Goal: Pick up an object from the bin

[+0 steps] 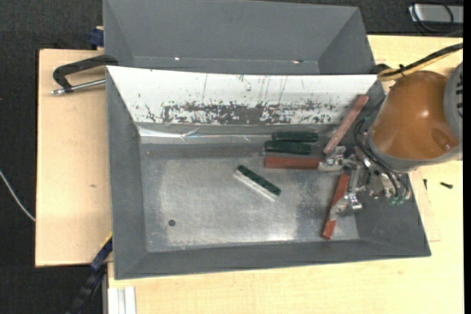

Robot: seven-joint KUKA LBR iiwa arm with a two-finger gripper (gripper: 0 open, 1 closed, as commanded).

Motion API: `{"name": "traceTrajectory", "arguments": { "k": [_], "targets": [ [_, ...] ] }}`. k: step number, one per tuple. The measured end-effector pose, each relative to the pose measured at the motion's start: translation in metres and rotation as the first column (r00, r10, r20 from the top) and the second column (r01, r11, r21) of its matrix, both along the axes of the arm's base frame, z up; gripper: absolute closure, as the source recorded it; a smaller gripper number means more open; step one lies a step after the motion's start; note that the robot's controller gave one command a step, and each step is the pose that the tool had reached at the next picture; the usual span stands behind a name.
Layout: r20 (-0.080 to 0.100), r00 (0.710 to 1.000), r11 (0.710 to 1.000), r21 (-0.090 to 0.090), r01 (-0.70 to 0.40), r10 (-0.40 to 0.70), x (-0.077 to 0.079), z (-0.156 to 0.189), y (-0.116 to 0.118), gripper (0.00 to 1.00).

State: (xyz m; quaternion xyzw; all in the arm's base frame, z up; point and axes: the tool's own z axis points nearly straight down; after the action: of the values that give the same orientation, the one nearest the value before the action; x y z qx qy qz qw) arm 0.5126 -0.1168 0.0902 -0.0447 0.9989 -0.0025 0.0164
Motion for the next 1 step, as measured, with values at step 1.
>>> {"name": "traceTrajectory", "arguments": {
  "k": [1],
  "targets": [
    [-0.011,0.807,0.807,-0.002,-0.591,0.591,-0.0106,-0.0161,-0.0227,1.00]
  ]
}}
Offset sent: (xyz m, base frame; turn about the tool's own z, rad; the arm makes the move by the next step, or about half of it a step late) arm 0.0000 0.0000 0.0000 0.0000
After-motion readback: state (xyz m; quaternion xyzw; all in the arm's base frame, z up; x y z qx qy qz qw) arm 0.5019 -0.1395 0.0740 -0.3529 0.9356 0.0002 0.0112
